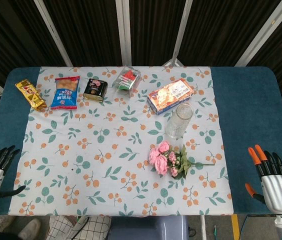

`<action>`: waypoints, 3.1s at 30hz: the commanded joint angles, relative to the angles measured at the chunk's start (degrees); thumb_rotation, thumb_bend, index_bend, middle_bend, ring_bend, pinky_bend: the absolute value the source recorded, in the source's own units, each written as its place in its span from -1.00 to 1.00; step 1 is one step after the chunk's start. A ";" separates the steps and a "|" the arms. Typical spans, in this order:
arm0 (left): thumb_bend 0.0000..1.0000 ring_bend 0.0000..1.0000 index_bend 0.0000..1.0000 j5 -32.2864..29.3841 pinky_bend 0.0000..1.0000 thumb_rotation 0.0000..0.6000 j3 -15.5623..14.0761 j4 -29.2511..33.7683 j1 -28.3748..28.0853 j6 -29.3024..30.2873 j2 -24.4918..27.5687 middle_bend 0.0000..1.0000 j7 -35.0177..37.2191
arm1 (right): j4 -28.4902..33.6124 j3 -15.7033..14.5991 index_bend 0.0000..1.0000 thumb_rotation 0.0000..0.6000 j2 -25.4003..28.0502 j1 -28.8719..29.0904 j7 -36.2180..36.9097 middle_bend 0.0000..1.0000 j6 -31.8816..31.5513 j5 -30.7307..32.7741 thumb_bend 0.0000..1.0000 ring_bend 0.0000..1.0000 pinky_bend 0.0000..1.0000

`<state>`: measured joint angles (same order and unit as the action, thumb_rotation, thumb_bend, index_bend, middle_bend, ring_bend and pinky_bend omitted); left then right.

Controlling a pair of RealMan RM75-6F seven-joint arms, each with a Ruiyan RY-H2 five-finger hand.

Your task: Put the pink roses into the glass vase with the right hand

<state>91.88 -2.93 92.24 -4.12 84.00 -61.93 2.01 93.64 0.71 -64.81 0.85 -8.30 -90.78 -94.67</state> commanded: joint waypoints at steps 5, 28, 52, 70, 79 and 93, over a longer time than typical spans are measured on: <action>-1.00 -1.00 -1.00 0.30 -1.00 1.00 0.04 -0.24 0.02 0.34 -0.08 -1.00 -0.05 | 0.31 0.11 -1.00 1.00 -0.14 -0.08 0.43 -1.00 -0.57 -0.35 -0.43 -1.00 -1.00; -1.00 -1.00 -1.00 0.52 -1.00 1.00 0.02 -0.66 0.11 0.71 0.15 -1.00 0.71 | 12.23 -1.17 -1.00 1.00 -2.60 6.03 -2.48 -1.00 13.71 2.47 -0.43 -1.00 -1.00; -1.00 -1.00 -1.00 0.38 -1.00 1.00 -0.17 -0.09 -0.54 -0.55 0.81 -1.00 2.59 | 3.80 6.42 -1.00 1.00 -21.46 17.54 -14.85 -1.00 27.48 20.14 -0.43 -1.00 -1.00; -1.00 -1.00 -1.00 -0.10 -1.00 1.00 -0.22 0.21 -0.80 -1.29 1.10 -1.00 3.13 | -1.78 9.07 -0.43 1.00 -31.45 22.45 -15.83 -0.38 26.95 24.41 -0.43 -0.30 -0.56; -1.00 -1.00 -1.00 -0.34 -1.00 1.00 -0.22 0.30 -0.81 -1.43 1.20 -1.00 3.43 | -2.08 9.43 0.07 1.00 -33.07 23.47 -14.39 -0.04 25.52 23.62 -0.43 0.04 -0.34; -1.00 -1.00 -1.00 -0.12 -1.00 1.00 -0.49 0.45 -0.77 -1.51 1.29 -1.00 3.58 | 19.44 14.06 0.07 1.00 -19.04 19.50 -3.82 -0.04 17.82 20.61 -0.43 0.04 -0.34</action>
<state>91.77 -3.41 92.69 -4.89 82.49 -60.63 5.59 108.66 12.37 -87.47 21.47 -15.33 -70.76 -73.43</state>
